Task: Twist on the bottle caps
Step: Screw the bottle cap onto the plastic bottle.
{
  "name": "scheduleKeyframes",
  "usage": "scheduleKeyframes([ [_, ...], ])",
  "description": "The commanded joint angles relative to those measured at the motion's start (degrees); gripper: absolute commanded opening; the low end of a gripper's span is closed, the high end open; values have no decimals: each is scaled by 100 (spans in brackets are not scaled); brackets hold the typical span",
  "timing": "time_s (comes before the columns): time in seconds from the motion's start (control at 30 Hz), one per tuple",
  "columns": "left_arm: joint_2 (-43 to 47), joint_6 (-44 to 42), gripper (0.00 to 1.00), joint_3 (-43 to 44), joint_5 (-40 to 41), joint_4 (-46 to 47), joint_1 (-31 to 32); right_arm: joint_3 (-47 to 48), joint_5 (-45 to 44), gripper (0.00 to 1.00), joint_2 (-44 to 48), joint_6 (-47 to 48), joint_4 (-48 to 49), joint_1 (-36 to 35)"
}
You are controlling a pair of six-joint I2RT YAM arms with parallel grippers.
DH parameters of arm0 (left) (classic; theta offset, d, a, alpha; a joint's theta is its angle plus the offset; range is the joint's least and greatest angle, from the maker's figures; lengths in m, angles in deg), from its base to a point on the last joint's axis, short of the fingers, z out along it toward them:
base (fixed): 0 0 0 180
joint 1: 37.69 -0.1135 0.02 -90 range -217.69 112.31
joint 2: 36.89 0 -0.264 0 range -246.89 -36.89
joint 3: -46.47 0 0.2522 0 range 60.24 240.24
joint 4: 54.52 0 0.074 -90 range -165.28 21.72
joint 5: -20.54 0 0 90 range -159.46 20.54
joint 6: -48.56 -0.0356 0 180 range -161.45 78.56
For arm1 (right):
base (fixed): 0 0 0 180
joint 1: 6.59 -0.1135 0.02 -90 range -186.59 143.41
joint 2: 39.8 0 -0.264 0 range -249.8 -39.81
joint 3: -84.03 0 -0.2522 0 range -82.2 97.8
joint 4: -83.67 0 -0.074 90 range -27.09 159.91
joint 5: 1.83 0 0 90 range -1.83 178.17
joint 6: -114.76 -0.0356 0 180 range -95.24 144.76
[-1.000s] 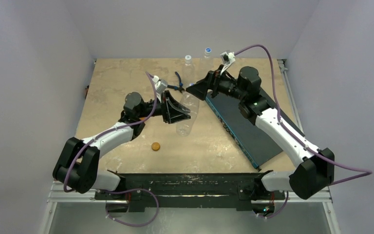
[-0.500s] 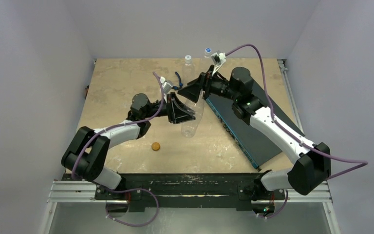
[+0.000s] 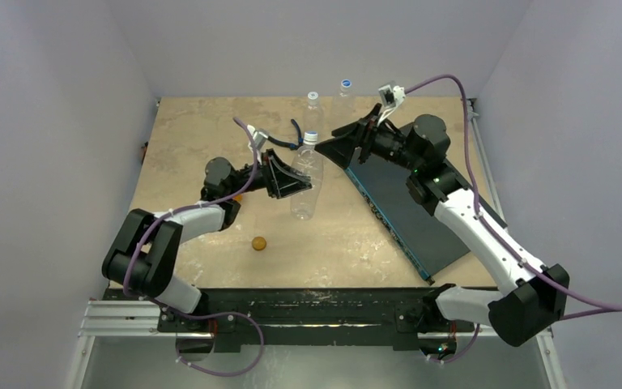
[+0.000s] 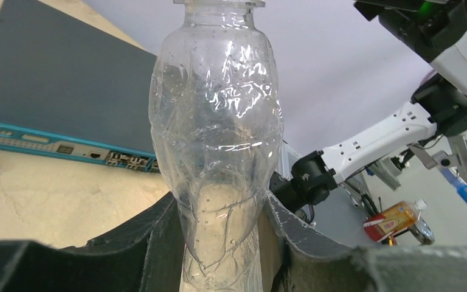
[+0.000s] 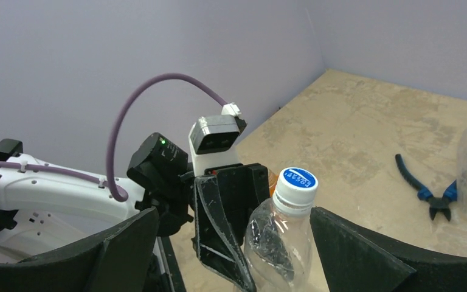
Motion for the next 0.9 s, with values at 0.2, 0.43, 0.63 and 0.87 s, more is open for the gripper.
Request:
scheduleKeyframes([
  [0.2, 53, 1480, 0, -2, -723, 2162, -115, 133, 366, 97, -119, 182, 225, 176],
  [0.43, -455, 2702, 0, 18, -793, 3731, -47, 281, 736, 86, -435, -9, 688, 173],
  [0.63, -520, 2688, 0, 22, -769, 3729, -3, 256, 849, 82, -481, -319, 1055, 172],
  [0.87, -551, 2618, 0, 39, -769, 3715, 70, 352, 892, 76, -764, -497, 991, 169],
])
